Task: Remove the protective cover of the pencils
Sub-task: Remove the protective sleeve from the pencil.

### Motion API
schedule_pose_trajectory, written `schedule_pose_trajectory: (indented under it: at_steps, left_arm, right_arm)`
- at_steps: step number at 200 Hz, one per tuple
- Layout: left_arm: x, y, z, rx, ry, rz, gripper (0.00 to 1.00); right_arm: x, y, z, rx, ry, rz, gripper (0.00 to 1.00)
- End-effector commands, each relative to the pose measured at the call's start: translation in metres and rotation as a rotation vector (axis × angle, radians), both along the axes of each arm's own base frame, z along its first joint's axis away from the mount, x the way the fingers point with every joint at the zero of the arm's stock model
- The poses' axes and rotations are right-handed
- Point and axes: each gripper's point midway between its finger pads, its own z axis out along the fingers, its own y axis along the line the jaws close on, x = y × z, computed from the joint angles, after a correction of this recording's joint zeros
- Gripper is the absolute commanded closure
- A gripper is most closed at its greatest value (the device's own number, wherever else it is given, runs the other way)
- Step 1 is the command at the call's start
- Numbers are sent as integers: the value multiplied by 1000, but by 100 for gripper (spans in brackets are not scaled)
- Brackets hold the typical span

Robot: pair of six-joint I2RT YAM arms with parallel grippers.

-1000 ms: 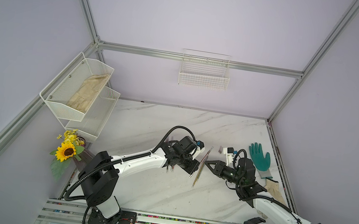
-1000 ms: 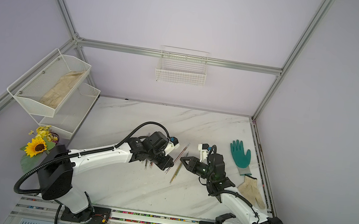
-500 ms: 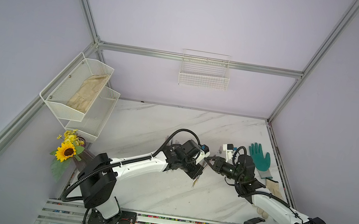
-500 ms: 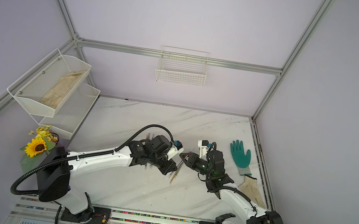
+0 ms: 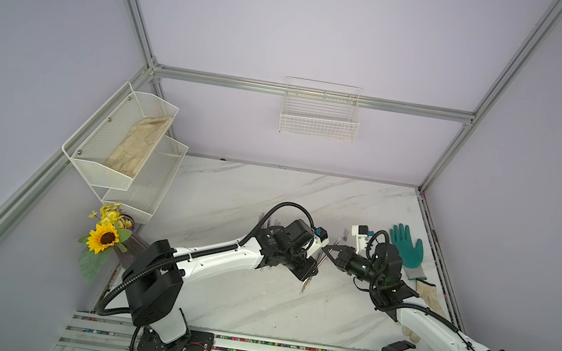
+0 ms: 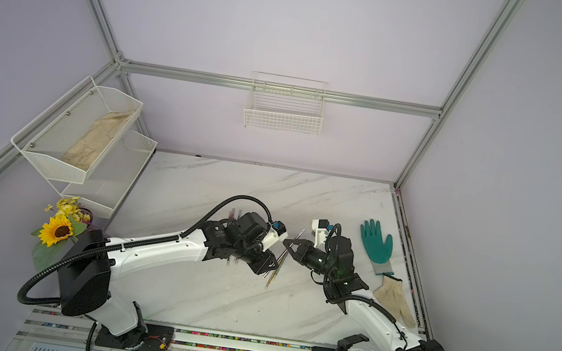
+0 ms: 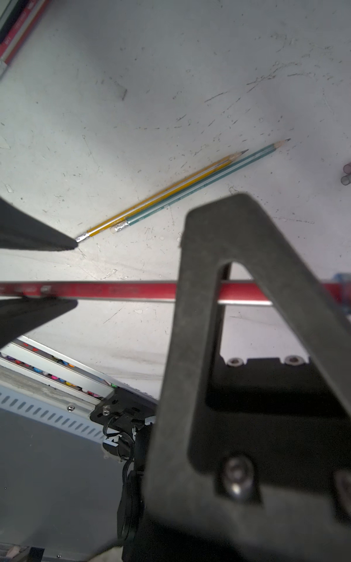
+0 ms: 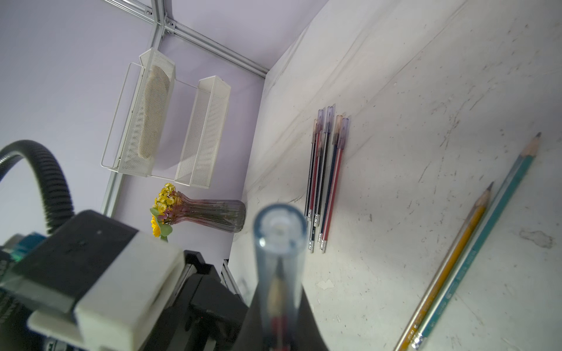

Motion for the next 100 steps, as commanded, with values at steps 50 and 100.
schedule_pose_trajectory:
  at_steps: [50, 100]
  left_arm:
    - [2, -5, 0, -1, -12, -19, 89]
    - [1, -4, -2, 3, -9, -22, 100]
  right_arm:
    - [0, 5, 24, 96, -16, 11, 100]
    - [0, 4, 21, 75, -18, 6, 93]
